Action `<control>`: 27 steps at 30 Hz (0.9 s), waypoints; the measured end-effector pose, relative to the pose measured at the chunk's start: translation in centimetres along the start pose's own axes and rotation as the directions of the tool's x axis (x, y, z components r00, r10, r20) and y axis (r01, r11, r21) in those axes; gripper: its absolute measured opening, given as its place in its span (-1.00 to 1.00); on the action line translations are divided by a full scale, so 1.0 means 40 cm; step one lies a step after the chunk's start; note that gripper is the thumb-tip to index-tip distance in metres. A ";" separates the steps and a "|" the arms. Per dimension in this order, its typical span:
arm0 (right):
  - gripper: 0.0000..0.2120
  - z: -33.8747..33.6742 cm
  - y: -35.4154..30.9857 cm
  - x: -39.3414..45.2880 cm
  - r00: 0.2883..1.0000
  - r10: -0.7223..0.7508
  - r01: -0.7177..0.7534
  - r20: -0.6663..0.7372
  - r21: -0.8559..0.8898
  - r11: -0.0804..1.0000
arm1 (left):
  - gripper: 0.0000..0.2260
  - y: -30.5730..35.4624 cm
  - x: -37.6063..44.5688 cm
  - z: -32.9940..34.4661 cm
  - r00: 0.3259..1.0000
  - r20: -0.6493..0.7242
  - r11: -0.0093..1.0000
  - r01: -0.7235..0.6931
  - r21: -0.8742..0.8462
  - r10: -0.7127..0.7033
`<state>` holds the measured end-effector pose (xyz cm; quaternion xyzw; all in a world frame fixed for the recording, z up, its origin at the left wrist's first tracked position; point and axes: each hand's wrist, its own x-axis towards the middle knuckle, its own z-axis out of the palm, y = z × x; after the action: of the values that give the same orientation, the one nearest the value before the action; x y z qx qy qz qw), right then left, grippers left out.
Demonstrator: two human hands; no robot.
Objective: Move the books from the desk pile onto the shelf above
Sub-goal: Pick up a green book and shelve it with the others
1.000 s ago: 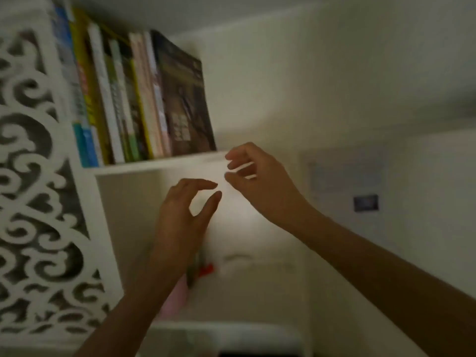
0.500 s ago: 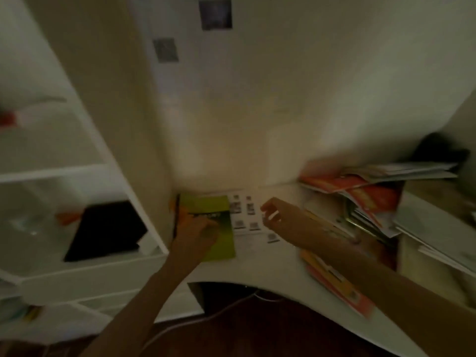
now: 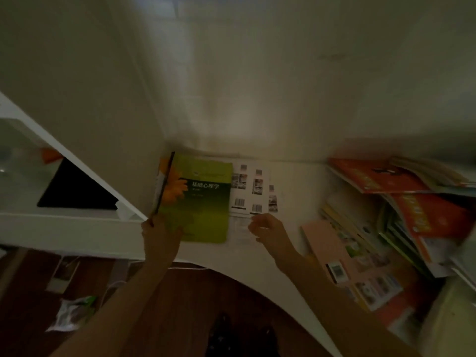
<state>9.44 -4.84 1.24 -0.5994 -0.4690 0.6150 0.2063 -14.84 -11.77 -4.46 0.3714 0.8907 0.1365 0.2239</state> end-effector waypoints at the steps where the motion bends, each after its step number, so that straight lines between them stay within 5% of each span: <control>1: -0.88 0.032 -0.004 0.014 1.000 0.030 -0.030 -0.002 0.056 0.998 | -0.64 0.011 -0.005 -0.013 0.999 -0.027 1.000 0.024 0.019 -0.023; 6: -0.95 0.191 -0.021 0.072 0.988 0.153 -0.148 0.004 0.283 0.948 | -0.55 0.074 -0.030 -0.067 0.989 -0.032 0.983 0.142 -0.114 -0.147; 9: -0.70 0.234 -0.046 0.106 0.966 0.253 -0.217 -0.055 0.360 0.907 | -0.60 0.057 -0.003 -0.069 0.986 -0.007 0.979 0.166 -0.116 -0.168; 12: -0.75 0.240 -0.065 0.118 0.957 0.290 -0.266 -0.010 0.372 0.889 | -0.67 0.040 0.010 -0.066 0.980 0.088 0.956 0.193 -0.220 -0.177; 14: -0.92 0.224 -0.072 0.103 0.967 0.248 -0.253 0.059 0.325 0.911 | -0.75 0.033 0.000 -0.067 0.975 0.136 0.937 0.206 -0.283 -0.174; 18: -0.90 0.139 -0.050 0.061 0.984 0.168 -0.177 0.057 0.336 0.925 | -0.83 0.020 -0.005 -0.055 0.981 0.126 0.937 0.177 -0.303 -0.145; 27: -0.89 0.063 -0.018 0.044 0.990 0.115 -0.131 0.077 0.262 0.956 | -0.53 0.084 -0.018 -0.036 0.972 0.007 0.919 0.226 -0.322 -0.237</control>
<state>6.54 -3.88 0.46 -0.5752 -0.3501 0.7020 0.2319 -13.10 -10.11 -1.62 0.2200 0.8977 0.2577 0.2816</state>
